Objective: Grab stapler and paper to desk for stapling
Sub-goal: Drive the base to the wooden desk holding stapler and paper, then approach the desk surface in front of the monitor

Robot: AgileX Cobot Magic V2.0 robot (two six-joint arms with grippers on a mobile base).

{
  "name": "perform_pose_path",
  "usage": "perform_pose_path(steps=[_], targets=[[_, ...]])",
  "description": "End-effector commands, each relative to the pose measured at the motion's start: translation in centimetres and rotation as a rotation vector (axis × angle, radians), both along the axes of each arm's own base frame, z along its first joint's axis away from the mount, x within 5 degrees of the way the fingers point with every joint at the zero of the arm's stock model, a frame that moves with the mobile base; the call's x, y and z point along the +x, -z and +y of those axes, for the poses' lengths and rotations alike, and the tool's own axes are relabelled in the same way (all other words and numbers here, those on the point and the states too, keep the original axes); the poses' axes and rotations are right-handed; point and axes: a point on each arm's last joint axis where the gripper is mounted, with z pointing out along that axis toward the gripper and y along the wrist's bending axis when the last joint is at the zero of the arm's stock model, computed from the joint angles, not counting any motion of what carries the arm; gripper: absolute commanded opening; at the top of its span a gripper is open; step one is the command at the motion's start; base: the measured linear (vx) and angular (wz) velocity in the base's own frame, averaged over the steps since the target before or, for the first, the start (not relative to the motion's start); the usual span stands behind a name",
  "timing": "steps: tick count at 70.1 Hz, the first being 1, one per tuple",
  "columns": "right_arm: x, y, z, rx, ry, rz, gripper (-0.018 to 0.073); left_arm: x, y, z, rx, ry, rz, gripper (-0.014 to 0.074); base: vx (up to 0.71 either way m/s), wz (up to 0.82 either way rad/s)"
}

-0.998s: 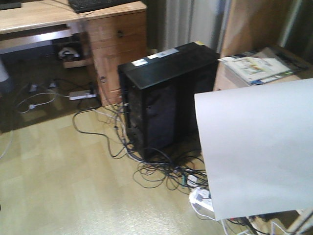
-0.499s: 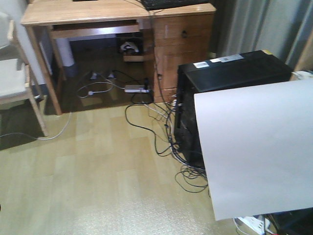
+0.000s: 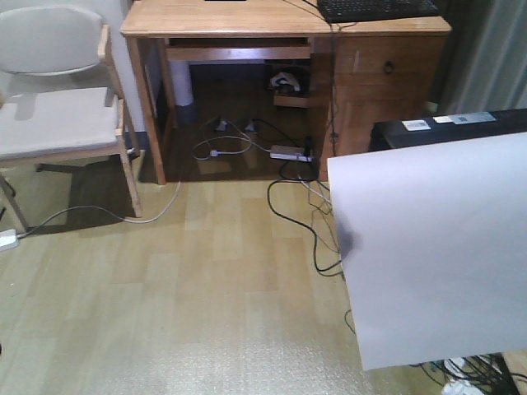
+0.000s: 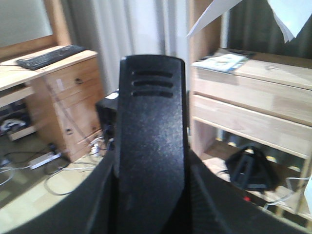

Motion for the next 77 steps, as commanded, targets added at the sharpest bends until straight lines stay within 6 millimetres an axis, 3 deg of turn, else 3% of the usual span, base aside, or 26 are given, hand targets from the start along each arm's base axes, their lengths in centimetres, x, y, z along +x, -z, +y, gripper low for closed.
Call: perform_pose_path(steps=[1, 77], targets=[[-0.31, -1.06, -0.09, 0.02, -0.006, -0.045, -0.0006, 0.13, -1.71, -0.01, -0.101, -0.008, -0.078, -0.0006, 0.09, 0.27], [-0.31, -1.06, -0.09, 0.02, -0.006, -0.045, -0.0006, 0.13, -1.71, -0.01, -0.101, -0.008, -0.078, -0.0006, 0.24, 0.11]])
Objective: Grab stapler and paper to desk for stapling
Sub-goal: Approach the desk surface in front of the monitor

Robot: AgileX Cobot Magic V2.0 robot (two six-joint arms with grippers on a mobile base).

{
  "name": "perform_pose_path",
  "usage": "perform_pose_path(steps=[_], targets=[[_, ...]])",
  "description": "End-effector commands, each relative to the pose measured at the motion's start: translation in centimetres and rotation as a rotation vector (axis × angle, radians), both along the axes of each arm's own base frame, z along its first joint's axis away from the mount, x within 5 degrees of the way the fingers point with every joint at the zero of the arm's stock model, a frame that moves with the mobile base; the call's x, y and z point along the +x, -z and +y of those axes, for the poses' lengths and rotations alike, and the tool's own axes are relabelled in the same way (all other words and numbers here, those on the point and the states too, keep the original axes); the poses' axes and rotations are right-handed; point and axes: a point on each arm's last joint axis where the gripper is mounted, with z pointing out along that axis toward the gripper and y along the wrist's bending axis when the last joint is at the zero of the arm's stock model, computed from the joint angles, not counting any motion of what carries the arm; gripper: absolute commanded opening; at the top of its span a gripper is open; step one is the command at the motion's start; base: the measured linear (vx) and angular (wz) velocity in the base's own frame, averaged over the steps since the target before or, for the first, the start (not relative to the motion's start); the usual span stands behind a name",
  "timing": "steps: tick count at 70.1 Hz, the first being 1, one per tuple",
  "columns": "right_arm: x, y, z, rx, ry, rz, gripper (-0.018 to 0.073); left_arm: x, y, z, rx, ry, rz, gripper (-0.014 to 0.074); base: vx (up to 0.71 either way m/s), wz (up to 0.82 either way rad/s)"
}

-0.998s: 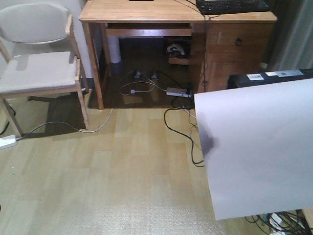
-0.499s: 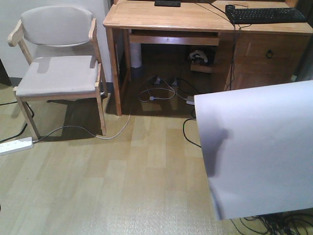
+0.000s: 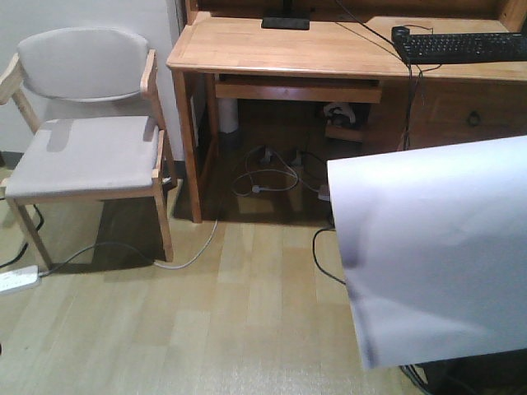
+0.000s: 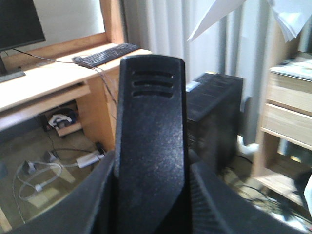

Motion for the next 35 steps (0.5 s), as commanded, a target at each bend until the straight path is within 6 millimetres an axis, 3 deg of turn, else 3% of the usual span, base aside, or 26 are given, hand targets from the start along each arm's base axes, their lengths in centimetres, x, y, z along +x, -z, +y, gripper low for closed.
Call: perform_pose_path(steps=[1, 35], targets=[[-0.31, -1.06, -0.09, 0.02, -0.006, -0.045, -0.0006, 0.13, -1.71, -0.01, -0.101, -0.008, -0.078, -0.0006, 0.39, -0.04], [-0.31, -1.06, -0.09, 0.02, -0.006, -0.045, -0.0006, 0.14, -1.71, -0.01, -0.101, -0.008, -0.078, -0.0006, 0.41, -0.09]])
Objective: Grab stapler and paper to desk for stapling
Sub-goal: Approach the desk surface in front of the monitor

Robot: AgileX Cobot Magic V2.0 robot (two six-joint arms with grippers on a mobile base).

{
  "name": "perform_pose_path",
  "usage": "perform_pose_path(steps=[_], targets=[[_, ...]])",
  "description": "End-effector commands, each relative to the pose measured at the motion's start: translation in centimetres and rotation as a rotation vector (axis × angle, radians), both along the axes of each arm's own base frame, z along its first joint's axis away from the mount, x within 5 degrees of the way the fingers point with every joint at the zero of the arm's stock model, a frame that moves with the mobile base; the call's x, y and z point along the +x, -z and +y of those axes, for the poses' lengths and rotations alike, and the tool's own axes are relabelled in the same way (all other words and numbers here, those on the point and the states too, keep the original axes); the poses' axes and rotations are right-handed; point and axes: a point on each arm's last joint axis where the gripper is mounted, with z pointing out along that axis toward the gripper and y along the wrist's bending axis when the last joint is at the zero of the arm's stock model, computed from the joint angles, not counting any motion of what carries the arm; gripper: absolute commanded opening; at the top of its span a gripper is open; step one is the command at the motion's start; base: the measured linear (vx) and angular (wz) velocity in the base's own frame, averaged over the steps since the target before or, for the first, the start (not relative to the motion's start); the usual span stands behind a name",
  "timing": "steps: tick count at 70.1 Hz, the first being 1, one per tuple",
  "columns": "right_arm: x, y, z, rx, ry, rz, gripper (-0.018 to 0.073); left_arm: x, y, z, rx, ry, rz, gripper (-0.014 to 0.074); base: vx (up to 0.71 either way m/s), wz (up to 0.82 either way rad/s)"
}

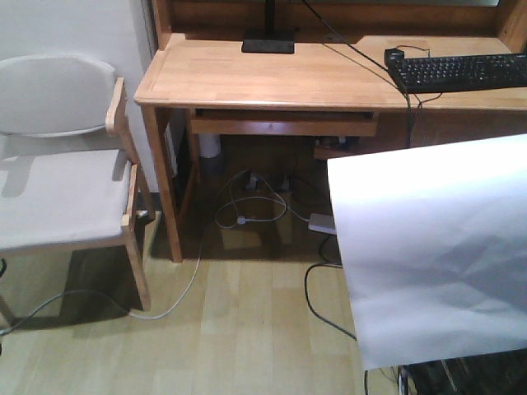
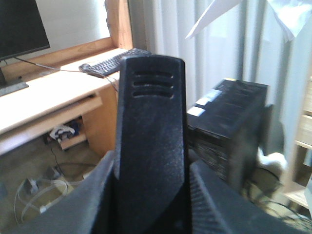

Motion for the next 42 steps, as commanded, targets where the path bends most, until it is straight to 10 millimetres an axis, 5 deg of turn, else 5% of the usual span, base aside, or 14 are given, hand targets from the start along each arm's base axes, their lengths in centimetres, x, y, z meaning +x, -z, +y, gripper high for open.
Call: perform_pose_path(steps=[1, 42], targets=[[-0.31, -1.06, -0.09, 0.02, -0.006, -0.045, -0.0006, 0.14, -1.71, -0.01, -0.101, -0.008, -0.078, -0.0006, 0.41, -0.07], [-0.31, -1.06, -0.09, 0.02, -0.006, -0.045, -0.0006, 0.14, -1.71, -0.01, -0.101, -0.008, -0.078, -0.0006, 0.4, 0.0]])
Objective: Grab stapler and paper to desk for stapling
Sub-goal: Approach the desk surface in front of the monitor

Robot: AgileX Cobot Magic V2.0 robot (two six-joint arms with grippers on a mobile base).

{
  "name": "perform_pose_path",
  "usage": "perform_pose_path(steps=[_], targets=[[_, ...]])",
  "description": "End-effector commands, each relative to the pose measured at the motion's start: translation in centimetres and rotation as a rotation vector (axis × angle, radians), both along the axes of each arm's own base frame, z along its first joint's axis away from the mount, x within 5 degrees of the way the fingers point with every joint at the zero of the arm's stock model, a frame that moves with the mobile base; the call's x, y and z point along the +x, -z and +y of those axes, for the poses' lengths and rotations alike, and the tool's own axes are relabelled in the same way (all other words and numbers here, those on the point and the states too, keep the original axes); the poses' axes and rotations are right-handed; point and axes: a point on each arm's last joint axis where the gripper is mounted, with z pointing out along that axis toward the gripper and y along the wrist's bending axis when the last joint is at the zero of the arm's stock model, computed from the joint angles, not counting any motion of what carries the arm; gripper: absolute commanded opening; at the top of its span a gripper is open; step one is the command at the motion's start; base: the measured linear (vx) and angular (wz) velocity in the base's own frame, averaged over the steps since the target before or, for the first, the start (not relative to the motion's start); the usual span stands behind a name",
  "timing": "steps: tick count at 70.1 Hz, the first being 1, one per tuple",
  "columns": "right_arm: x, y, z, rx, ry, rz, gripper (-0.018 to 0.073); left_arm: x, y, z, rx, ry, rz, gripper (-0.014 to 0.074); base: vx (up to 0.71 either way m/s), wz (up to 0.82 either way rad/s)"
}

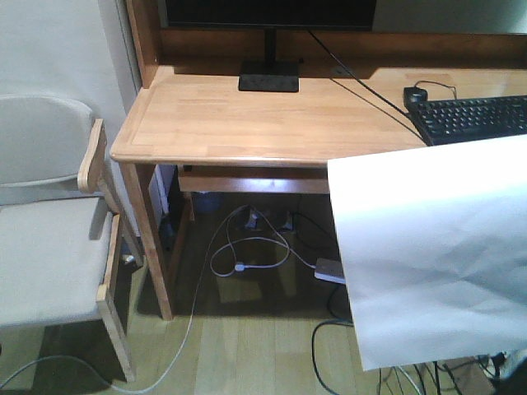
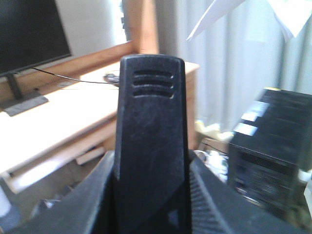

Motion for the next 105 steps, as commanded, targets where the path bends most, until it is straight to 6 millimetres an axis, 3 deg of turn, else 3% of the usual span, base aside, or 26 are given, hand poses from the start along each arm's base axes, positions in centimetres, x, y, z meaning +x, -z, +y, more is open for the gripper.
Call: perform_pose_path(steps=[1, 105], targets=[[-0.31, -1.06, -0.09, 0.02, -0.006, -0.045, -0.0006, 0.14, -1.71, -0.01, -0.101, -0.008, -0.078, -0.0006, 0.39, 0.04], [-0.31, -1.06, -0.09, 0.02, -0.006, -0.045, -0.0006, 0.16, -1.71, -0.02, -0.1, -0.008, -0.077, -0.0006, 0.31, -0.04]])
